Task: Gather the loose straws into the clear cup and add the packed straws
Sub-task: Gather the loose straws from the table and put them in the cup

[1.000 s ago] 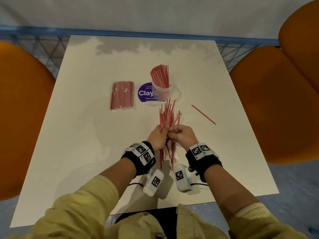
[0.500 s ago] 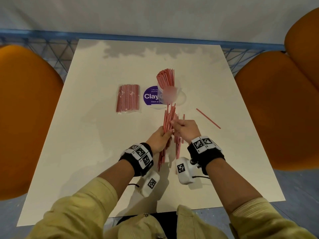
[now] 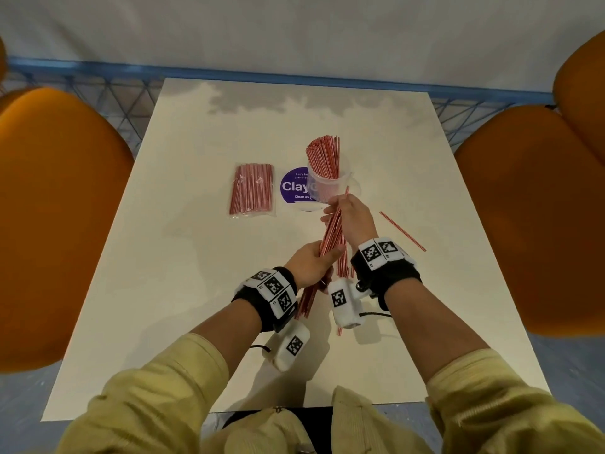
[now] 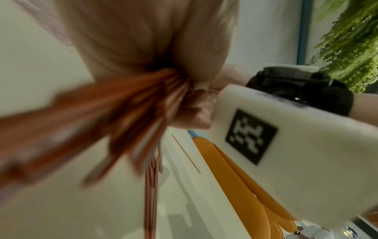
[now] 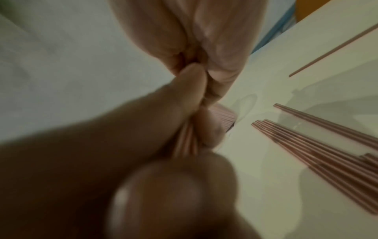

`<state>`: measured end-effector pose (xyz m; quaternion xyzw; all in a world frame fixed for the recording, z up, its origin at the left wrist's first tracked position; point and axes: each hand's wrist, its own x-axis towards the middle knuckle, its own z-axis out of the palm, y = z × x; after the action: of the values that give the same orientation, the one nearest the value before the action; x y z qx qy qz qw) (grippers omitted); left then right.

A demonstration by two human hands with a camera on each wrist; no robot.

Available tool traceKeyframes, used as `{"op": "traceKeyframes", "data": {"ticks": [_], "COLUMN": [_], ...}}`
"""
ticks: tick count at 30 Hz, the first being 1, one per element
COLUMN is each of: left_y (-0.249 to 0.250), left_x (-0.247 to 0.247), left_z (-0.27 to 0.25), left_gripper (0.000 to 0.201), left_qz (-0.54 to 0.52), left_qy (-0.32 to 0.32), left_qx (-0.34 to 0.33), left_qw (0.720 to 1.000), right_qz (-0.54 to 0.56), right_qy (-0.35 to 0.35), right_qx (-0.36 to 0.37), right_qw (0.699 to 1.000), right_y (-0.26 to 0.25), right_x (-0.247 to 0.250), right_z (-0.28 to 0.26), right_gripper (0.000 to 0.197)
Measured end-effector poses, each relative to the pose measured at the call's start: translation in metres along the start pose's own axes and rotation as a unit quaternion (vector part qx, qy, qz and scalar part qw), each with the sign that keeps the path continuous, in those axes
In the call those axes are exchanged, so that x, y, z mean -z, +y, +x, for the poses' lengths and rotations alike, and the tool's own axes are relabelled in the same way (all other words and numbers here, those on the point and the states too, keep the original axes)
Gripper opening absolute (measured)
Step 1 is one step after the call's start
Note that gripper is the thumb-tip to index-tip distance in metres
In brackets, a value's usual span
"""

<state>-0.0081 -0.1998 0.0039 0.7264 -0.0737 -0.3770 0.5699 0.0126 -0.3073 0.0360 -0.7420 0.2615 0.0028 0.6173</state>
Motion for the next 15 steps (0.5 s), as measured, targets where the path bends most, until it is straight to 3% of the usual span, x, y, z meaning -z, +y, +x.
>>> {"op": "traceKeyframes", "data": {"ticks": [3,6,10,12,15], "left_y": [0.003,0.005,0.010,0.012,0.016], "left_x": [0.001,0.000,0.001,0.000,0.001], "left_z": [0.000,-0.004,-0.005,-0.004,-0.003], "left_gripper": [0.023,0.022,0.020,0.022,0.025], "left_qz": [-0.037,-0.047,-0.062,-0.073,-0.102], "left_qy": [0.001,-0.010,-0.008,0.005,0.049], "left_qx": [0.005,0.008,0.006,0.003,-0.011], "left_qw": [0.999,0.999,0.998,0.997,0.994], "right_qz": [0.008,0.014,-0.028,-0.057,-0.016], "right_qy": [-0.028,-0.005,-0.026,-0.039,-0.057], "right_qx": [0.003,0.037,0.055,0.054,0.029], "right_qw": [1.000,0.999,0.998,0.996,0.998], "right_y": [0.002,0.002,0.002,0.003,0.004], "right_x": [-0.001,0.001,0.003,0.003,0.005], "right_z": [-0.005,-0.004,-0.004,-0.007,-0.014], "right_gripper": [0.026,0.045,0.029,0.031,0.038]}}
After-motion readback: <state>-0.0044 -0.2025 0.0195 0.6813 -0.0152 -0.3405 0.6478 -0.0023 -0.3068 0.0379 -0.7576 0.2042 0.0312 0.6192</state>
